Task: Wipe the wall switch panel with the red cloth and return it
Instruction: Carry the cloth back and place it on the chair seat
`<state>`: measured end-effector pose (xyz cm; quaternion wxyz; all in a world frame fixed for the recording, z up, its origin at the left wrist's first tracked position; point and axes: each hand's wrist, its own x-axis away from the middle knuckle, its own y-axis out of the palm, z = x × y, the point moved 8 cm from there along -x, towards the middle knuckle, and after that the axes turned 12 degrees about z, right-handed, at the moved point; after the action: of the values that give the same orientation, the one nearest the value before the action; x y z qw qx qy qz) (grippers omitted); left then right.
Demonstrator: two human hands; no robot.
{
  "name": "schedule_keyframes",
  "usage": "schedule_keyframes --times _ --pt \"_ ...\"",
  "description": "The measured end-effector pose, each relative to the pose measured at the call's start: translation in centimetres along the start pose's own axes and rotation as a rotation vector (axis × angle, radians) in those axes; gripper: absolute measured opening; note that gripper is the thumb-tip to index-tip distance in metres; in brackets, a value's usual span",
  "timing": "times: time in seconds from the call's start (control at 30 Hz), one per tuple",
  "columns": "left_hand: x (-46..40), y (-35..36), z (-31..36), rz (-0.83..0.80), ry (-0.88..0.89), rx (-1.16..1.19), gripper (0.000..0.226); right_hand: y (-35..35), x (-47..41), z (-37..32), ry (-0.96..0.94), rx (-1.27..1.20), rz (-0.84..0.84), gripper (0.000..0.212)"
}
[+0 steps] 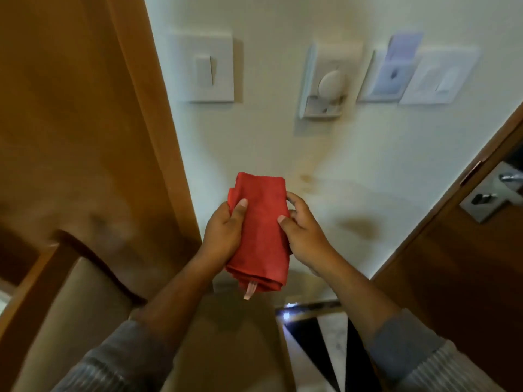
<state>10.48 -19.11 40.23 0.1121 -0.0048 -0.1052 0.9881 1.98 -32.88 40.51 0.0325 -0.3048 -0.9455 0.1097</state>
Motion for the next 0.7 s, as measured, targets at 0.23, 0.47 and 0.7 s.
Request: schedule_keyframes --times 0.23,0.47,0.7 --pt "2.2 -3.2 -15.5 0.107 -0.249 -0.071 0.039 7.7 3.0 12.8 0.195 0.055 -0.101 0.044" --pt "5.5 -4.5 -31.5 0.121 -0.426 -0.220 0.031 13.9 7.4 28.0 0.416 0.152 -0.159 0.054" --pt "9.7 -4.9 -46.0 0.096 -0.612 -0.311 0.037 18.4 12.1 40.3 0.519 0.186 -0.262 0.043"
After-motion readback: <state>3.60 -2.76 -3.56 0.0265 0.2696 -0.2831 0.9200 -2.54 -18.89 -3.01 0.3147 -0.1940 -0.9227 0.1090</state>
